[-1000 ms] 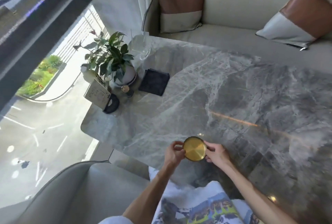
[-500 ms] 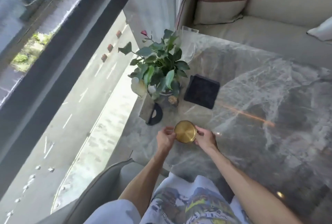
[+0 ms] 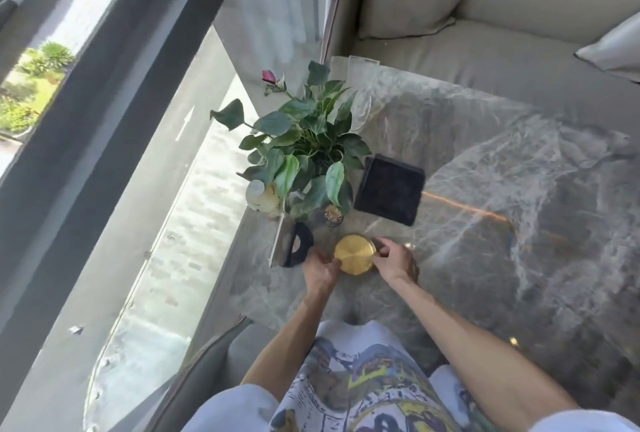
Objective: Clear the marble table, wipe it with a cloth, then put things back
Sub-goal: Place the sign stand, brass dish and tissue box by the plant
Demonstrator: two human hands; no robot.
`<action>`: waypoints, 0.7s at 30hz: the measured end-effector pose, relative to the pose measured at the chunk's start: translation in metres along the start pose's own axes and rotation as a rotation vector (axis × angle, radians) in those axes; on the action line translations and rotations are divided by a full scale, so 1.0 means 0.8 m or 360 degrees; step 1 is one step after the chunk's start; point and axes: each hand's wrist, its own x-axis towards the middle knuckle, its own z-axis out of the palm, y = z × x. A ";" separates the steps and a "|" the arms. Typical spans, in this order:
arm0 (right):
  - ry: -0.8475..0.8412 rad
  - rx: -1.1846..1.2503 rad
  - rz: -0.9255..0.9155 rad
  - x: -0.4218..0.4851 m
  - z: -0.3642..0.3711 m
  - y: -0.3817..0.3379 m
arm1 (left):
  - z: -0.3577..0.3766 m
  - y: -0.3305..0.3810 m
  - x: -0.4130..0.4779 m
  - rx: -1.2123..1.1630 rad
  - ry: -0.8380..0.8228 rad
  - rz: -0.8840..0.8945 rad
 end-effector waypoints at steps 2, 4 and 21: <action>0.0000 -0.0017 0.0012 0.004 0.000 0.003 | 0.003 -0.007 0.001 0.0016 -0.0009 0.0011; -0.0004 -0.0018 0.0031 0.006 0.000 0.005 | 0.005 -0.011 0.002 0.0036 -0.0016 -0.0010; -0.0037 0.0206 0.0098 0.020 0.004 0.008 | 0.021 0.005 0.002 0.0007 -0.0100 -0.0038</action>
